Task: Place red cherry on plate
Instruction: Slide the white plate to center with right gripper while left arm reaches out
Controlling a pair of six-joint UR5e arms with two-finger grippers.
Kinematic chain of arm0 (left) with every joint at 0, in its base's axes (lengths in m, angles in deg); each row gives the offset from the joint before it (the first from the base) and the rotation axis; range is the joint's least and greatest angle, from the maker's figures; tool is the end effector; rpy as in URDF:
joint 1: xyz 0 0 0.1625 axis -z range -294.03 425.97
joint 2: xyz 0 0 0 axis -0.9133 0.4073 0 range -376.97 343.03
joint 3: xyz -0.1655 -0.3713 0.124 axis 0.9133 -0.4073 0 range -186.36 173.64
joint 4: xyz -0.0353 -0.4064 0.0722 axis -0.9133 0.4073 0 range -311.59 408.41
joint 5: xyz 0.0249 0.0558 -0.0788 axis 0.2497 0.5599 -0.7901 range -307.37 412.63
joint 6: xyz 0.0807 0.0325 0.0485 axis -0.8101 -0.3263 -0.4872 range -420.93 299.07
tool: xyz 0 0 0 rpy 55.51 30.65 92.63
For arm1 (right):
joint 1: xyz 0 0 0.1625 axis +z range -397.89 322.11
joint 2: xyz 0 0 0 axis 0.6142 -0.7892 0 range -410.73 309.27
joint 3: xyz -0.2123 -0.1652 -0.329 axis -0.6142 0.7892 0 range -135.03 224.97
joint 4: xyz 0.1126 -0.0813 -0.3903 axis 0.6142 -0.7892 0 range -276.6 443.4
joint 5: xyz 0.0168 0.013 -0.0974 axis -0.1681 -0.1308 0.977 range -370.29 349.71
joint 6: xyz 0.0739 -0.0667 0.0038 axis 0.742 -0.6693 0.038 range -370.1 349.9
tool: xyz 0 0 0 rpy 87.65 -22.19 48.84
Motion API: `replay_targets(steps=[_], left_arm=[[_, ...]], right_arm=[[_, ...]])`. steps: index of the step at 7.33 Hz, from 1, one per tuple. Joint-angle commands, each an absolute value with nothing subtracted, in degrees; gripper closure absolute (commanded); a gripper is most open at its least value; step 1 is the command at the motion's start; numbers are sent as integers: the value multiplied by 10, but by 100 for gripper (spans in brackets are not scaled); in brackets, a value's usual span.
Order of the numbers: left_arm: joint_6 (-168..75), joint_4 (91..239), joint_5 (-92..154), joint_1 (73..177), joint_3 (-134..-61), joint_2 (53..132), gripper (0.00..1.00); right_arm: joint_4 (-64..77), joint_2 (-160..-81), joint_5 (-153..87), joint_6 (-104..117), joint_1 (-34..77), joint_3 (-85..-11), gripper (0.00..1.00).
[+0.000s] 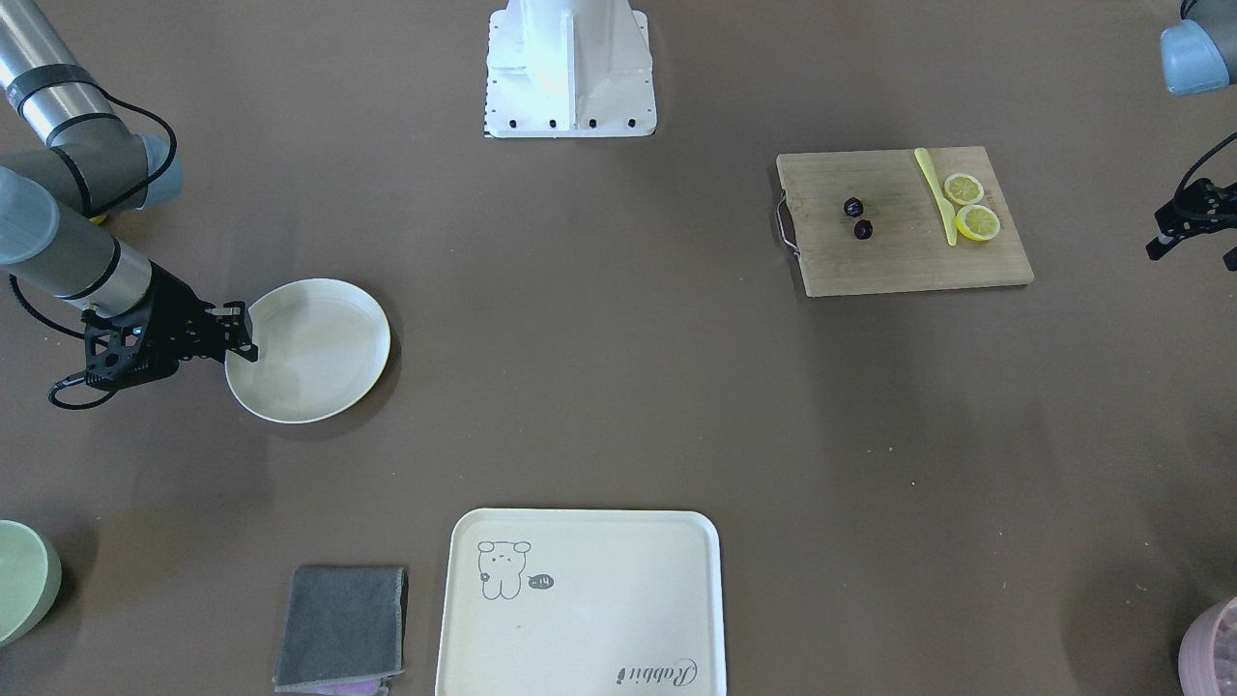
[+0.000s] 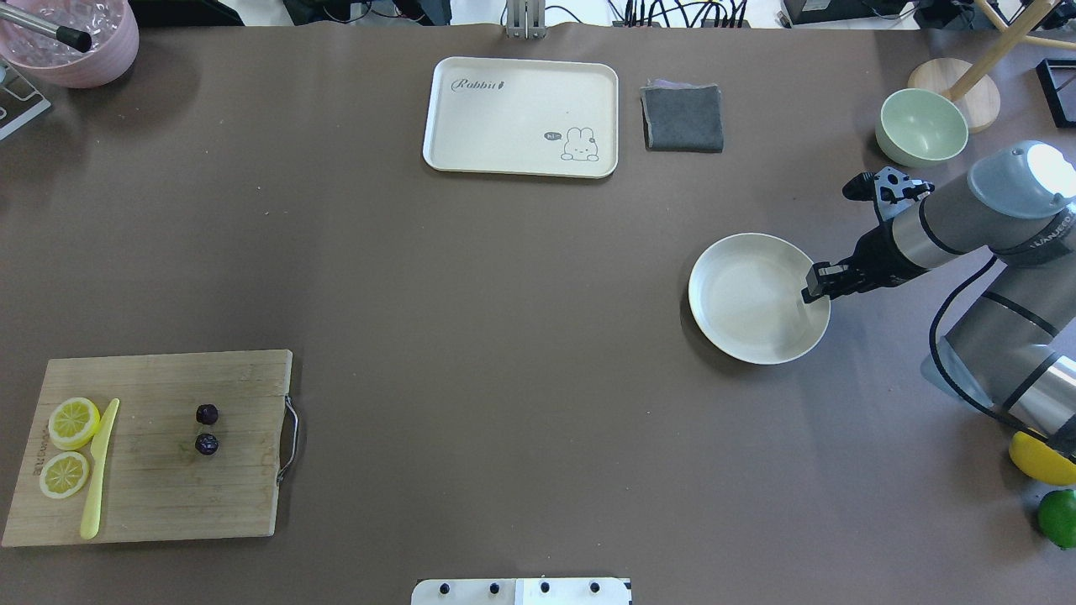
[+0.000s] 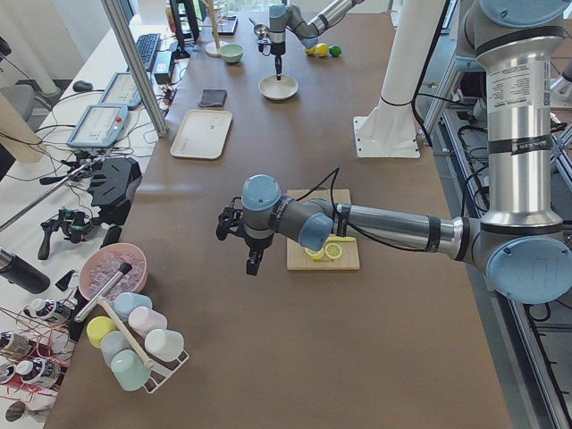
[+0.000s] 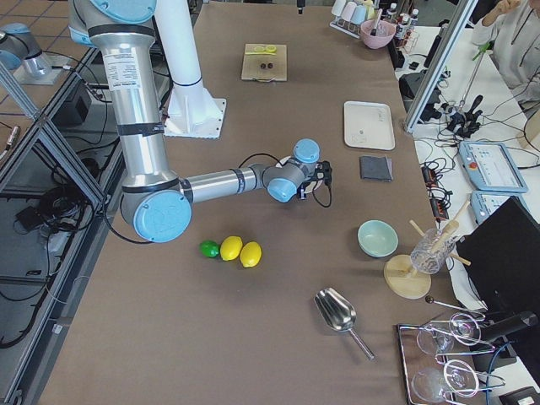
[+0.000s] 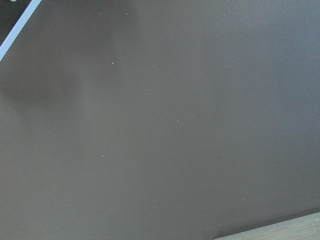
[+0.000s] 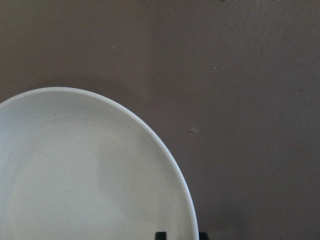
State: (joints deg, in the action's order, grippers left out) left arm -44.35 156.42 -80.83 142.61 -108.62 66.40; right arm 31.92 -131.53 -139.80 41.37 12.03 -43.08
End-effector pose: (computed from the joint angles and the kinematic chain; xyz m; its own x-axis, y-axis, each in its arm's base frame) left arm 0.0435 -0.4641 0.5724 0.6762 0.1634 -0.7184 -0.0193 0.9787 0.2044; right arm -0.3209 -0.4901 0.5147 0.5362 -0.1091 0.8370 0.0475 0.9939 0.0992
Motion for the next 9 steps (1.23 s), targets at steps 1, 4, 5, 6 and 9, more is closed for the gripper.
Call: replay_targets(steps=[1,4,5,6,9], left_arm=[[-440,1565,-806,1426,-1091,664,2],[-203,1659,-806,1367,-1150,636,7],[-128,1682,-805,1327,-1167,630,7],[-63,1683,-764,1274,-1189,628,7],[96,1682,-666,1106,-1235,633,8]], right_arm=[[320,-1316,-1398,437,121,-465,100],[322,-1240,-1379,629,57,-484,100],[320,-1207,-1333,691,8,-489,100],[316,-1180,-1302,729,-24,-487,100],[311,-1145,-1237,766,-83,-484,100]])
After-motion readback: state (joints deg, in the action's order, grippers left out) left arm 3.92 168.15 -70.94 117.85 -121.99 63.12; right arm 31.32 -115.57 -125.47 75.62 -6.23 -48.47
